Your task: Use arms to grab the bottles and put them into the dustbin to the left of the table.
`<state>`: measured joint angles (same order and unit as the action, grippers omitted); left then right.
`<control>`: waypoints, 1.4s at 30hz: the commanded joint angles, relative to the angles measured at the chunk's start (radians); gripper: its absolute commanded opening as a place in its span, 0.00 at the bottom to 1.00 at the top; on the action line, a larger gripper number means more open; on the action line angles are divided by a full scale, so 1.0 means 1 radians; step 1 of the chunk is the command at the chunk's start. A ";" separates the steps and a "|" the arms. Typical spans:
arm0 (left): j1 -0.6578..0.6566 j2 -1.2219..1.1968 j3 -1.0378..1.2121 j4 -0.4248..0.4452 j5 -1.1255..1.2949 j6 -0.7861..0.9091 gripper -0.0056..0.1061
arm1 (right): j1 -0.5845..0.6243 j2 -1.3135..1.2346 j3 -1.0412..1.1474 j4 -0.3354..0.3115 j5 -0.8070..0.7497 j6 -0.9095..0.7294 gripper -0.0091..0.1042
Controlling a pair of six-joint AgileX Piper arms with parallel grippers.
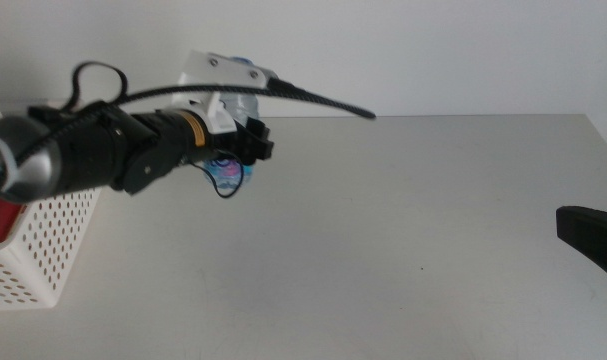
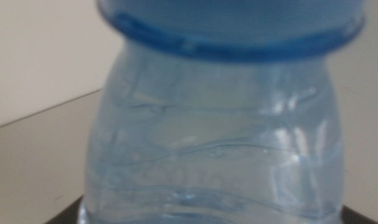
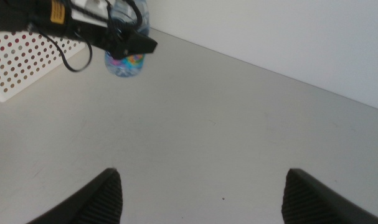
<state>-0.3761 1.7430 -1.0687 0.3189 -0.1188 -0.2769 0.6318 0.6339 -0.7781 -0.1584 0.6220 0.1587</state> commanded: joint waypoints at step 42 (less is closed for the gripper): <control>0.622 0.120 -0.562 -0.345 1.149 0.574 0.16 | -0.003 0.001 -0.029 -0.021 -0.066 -0.009 0.66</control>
<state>0.2474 1.9063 -1.5887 -0.0439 1.0624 0.3009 0.6318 0.6339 -0.7781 -0.1584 0.6220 0.1587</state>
